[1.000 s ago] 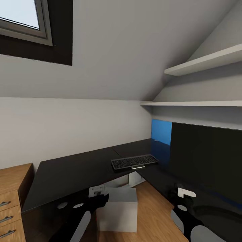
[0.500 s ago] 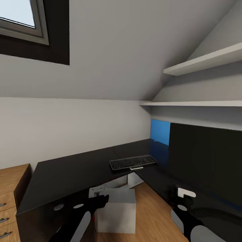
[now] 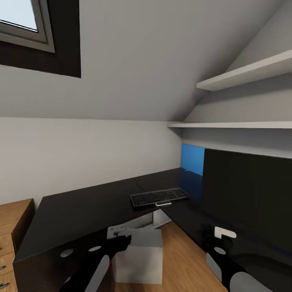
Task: In the bedroom, organize the workspace by keeping the computer under the desk, ensuring the monitor is on the desk, placing the keyboard on the desk next to the monitor, placing the mouse on the desk next to the keyboard, moving the folder from the swivel chair onto the desk next to the mouse, stacking the notebook on top of the folder with the pen on top of the notebook, and positioning the swivel chair next to the desk.
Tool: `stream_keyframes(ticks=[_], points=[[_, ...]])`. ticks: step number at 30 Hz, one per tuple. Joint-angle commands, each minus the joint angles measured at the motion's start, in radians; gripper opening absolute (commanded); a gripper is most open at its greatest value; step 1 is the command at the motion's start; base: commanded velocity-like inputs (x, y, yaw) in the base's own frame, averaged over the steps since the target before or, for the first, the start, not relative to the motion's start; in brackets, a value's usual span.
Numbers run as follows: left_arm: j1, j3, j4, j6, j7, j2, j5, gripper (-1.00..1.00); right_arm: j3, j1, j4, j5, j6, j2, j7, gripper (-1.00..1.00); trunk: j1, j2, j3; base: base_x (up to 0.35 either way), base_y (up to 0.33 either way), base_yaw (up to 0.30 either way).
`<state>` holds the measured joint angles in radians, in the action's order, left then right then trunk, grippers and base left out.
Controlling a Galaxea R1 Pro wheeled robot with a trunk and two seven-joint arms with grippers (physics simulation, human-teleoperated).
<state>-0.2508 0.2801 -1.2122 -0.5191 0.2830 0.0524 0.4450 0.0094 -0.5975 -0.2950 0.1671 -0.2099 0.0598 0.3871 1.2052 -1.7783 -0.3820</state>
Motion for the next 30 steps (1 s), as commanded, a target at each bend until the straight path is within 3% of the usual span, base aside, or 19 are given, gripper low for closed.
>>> stream_keyframes(ticks=[1, 30], points=[[-0.001, 0.002, -0.001, -0.002, 0.009, 0.000, 0.011, 1.00, 0.001, -0.001, 0.001, 0.009, -0.006, 0.000, 0.000, 1.00, 0.000, -0.001, -0.001, 0.025, -0.019, 0.000], [-0.001, 0.002, -0.001, -0.002, 0.009, 0.000, 0.011, 1.00, 0.002, -0.001, 0.001, 0.009, -0.005, 0.000, 0.000, 1.00, 0.000, -0.001, -0.001, 0.028, -0.002, 0.000]])
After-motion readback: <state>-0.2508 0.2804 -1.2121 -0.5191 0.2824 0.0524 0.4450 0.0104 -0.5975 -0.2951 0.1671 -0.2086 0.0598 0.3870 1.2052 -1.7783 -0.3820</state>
